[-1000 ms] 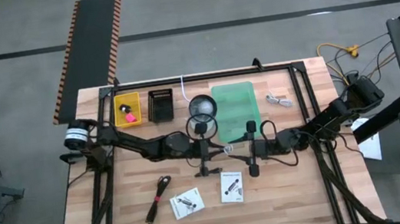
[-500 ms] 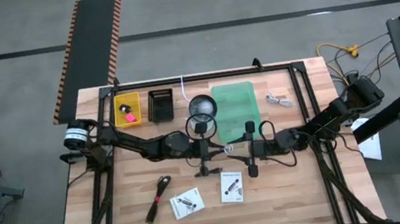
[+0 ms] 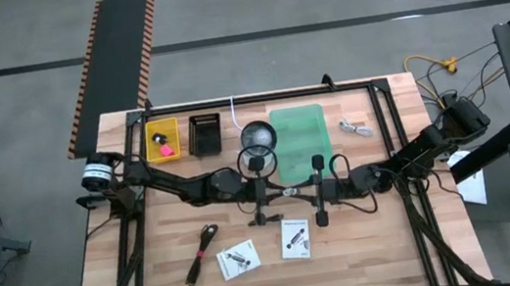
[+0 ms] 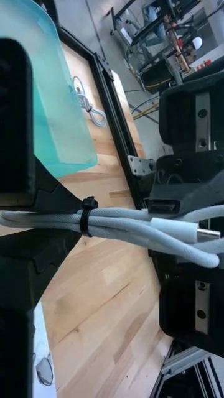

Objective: Pick and place items into bin
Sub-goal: Put the left white charger cable into the green bin

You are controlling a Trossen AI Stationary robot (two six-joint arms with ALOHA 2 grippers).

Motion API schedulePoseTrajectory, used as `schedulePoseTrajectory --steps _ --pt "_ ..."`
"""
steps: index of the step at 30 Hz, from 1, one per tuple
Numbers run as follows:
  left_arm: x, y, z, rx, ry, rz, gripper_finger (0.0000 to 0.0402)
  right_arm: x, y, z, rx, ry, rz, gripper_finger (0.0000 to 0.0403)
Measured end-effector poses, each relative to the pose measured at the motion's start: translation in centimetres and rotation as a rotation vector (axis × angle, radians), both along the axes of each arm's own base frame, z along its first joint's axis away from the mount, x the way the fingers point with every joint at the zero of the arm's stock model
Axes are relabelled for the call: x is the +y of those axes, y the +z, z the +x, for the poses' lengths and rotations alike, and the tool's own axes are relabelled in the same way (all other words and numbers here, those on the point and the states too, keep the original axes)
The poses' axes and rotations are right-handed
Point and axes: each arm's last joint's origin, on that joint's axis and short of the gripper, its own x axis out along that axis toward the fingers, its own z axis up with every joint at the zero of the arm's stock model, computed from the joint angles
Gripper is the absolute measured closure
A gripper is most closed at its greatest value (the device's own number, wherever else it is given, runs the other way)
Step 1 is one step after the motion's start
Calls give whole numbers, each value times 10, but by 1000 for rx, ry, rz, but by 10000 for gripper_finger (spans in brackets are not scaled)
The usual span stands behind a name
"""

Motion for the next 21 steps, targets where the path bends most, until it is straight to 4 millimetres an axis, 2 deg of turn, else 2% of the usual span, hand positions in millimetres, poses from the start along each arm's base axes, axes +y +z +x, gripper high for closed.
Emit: schedulePoseTrajectory --steps 4,7,11,16,21 --pt "0 0 0 1 0 0 384 0 0 0 2 0 -12 360" --pt "0 0 0 3 0 0 367 0 0 0 4 0 -14 360" --pt "0 -1 0 10 1 0 320 0 -1 0 9 -19 -20 360" --pt "1 -1 -4 73 12 7 254 -4 -3 -1 33 -128 -47 360" --pt "1 5 -11 131 21 -53 214 -6 -3 -2 36 -204 -50 358"
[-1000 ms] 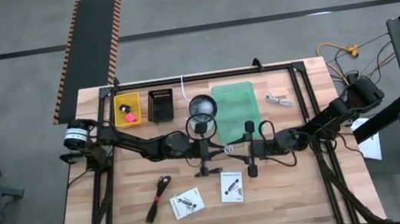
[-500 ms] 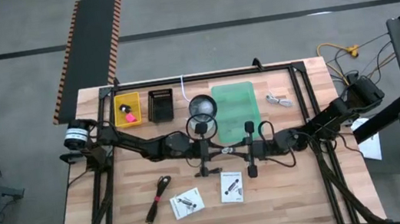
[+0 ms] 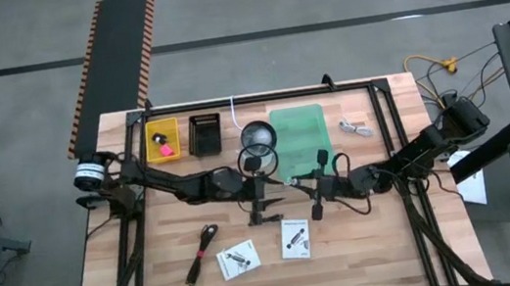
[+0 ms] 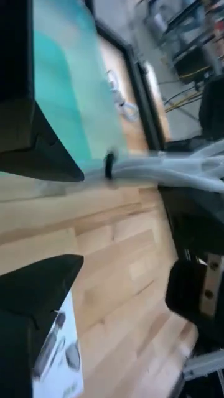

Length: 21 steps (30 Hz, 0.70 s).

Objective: Pick and place items into bin
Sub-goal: Put the left white charger cable into the green bin

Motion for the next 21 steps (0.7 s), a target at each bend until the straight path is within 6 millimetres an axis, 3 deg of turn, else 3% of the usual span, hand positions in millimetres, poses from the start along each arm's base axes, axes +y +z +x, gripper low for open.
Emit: schedulePoseTrajectory --steps 12,21 --pt "3 27 -32 142 51 -146 202 -6 -4 -3 47 -217 -32 360" --pt "4 23 -48 151 71 -167 202 -11 -8 -9 112 -395 -61 360"
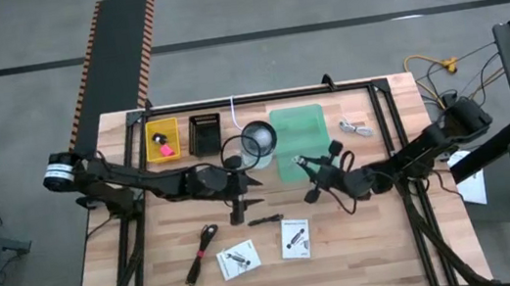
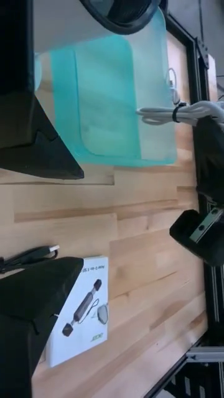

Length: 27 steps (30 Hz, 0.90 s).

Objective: Pick and place items into bin
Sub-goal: Put the left white charger cable into the green bin

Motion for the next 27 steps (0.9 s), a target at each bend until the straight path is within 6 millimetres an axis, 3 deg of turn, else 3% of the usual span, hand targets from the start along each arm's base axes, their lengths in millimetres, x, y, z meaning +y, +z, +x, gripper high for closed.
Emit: schedulePoseTrajectory --steps 12,16,19,27 --pt "0 -4 2 6 0 1 202 -10 14 -28 146 -47 114 360" --pt "0 -3 1 11 0 2 202 -16 31 -31 184 98 206 360" --pt "0 -5 0 16 -1 3 202 -24 41 -30 221 151 255 360" --pt "1 -17 -6 52 4 10 202 -58 57 -28 382 53 418 360"
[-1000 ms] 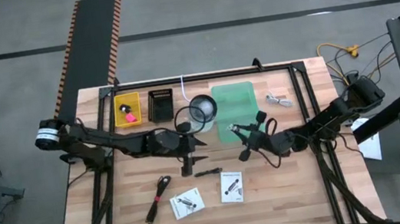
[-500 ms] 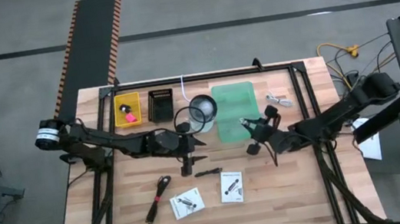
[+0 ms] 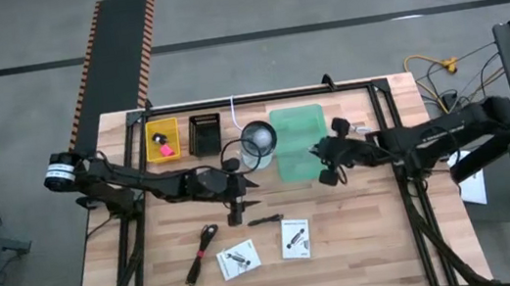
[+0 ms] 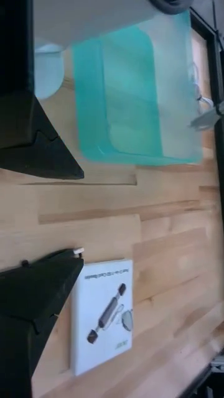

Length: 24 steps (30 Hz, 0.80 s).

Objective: Pick and place items into bin
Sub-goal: Put the left white charger cable into the green bin

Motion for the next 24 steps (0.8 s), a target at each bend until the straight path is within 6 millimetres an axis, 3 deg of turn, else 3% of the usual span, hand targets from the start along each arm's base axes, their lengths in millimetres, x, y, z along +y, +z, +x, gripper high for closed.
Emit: schedulePoseTrajectory --steps 15,24 --pt "3 0 -4 0 41 120 202 -7 28 29 158 60 43 357" --pt "3 -1 -5 4 30 141 202 -7 38 50 218 49 51 306"
